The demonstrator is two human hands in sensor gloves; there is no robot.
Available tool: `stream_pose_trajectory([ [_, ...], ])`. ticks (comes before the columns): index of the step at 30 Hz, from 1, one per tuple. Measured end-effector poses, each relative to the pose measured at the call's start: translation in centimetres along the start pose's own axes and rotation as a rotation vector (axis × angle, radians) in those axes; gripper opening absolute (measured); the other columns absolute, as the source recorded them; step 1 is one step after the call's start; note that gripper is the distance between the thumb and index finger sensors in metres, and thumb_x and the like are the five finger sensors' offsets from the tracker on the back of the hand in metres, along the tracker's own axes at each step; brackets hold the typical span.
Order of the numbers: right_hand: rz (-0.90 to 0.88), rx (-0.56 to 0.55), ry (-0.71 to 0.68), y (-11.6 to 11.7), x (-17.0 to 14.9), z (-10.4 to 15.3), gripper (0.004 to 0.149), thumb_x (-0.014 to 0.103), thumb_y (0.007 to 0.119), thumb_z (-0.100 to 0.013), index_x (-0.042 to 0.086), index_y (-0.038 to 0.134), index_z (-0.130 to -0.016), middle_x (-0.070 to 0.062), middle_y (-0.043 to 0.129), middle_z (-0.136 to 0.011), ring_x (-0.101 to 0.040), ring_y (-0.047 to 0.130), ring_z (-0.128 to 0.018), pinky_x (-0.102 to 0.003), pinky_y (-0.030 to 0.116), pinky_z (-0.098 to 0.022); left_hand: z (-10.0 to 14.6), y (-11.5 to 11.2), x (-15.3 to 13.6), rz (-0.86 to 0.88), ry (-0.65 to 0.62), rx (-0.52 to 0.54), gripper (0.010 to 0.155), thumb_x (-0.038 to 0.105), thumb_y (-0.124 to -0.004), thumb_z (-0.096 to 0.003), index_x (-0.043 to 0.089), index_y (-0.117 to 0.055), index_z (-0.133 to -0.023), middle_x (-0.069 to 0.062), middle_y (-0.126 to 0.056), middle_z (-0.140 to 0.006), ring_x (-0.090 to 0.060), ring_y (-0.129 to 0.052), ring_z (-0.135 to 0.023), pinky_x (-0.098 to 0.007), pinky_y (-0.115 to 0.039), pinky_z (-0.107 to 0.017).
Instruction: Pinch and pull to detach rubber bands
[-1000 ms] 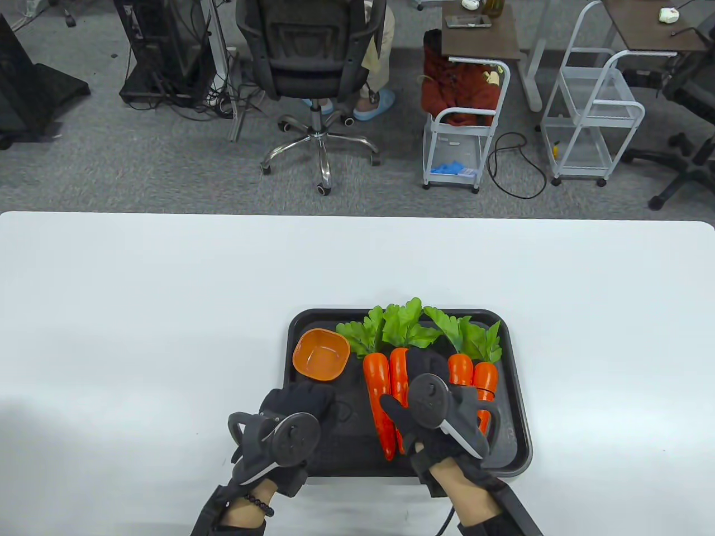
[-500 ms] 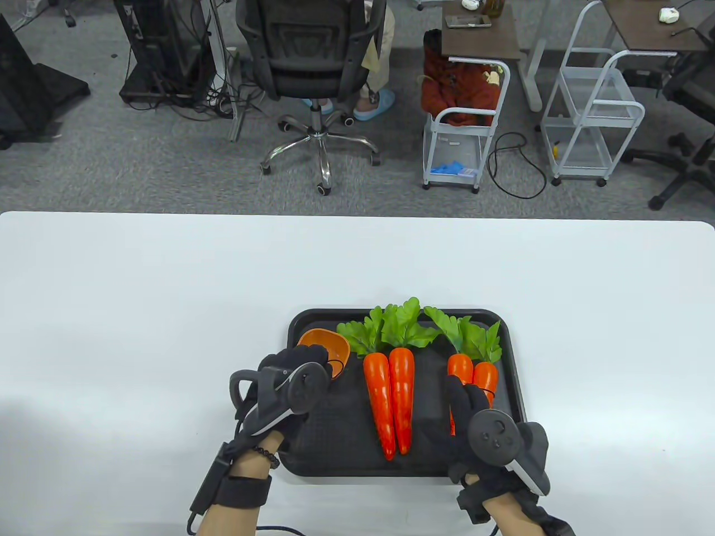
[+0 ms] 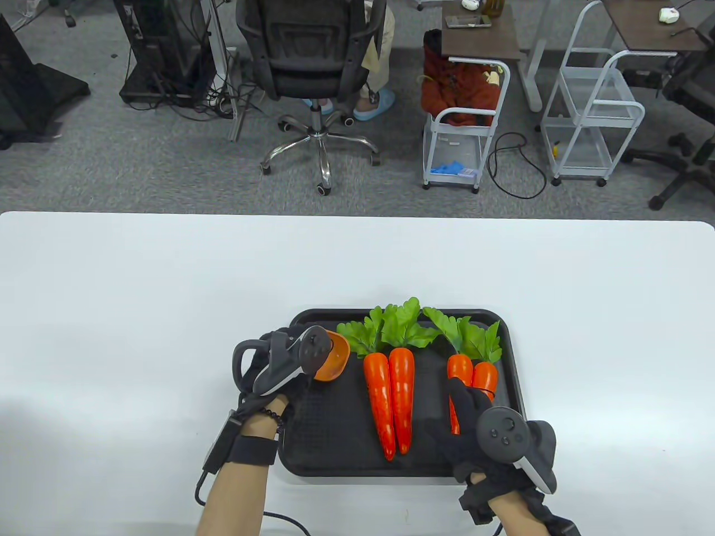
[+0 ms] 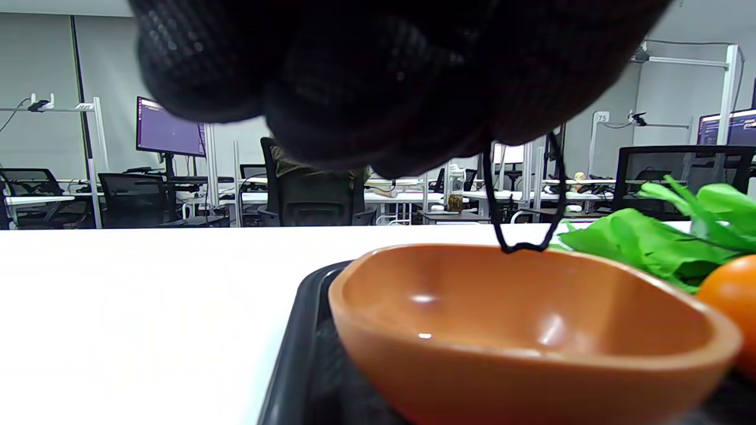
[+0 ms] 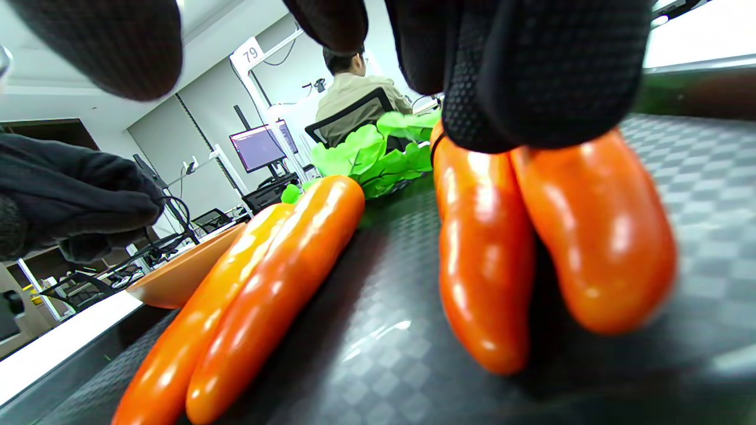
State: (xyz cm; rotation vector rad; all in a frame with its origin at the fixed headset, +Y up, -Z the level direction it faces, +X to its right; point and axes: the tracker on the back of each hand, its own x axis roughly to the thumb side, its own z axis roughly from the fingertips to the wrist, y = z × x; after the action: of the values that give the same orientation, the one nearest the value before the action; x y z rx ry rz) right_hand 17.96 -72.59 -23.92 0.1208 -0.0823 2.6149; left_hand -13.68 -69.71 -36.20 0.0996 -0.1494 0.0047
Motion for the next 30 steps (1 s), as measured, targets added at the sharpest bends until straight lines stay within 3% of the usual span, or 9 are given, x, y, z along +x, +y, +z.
stream_pose_trajectory([
  [18, -0.003, -0.014, -0.010, 0.0, 0.0, 0.0, 0.080, 0.063, 0.079, -0.045, 0.018, 0.056, -0.107, -0.025, 0.065, -0.100, -0.047, 0.096, -0.057, -0.038, 0.090, -0.027, -1.1, -2.2, 0.9, -0.132, -0.033, -0.076, 0.035, 0.047, -0.086, -0.0425, 0.032, -0.097, -0.072, 0.008, -0.113, -0.049, -0.008, -0.107, -0.029, -0.038, -0.095, -0.036],
  [30, 0.039, -0.061, 0.018, -0.6, 0.0, 0.2, 0.079, 0.061, 0.082, -0.045, 0.019, 0.058, -0.107, -0.024, 0.065, -0.101, -0.047, 0.095, -0.058, -0.039, 0.089, -0.028, -1.0, -2.4, 1.3, -0.241, -0.016, -0.045, 0.041, 0.051, -0.087, -0.0403, 0.032, -0.095, -0.076, 0.009, -0.112, -0.053, -0.008, -0.108, -0.032, -0.037, -0.095, -0.038],
])
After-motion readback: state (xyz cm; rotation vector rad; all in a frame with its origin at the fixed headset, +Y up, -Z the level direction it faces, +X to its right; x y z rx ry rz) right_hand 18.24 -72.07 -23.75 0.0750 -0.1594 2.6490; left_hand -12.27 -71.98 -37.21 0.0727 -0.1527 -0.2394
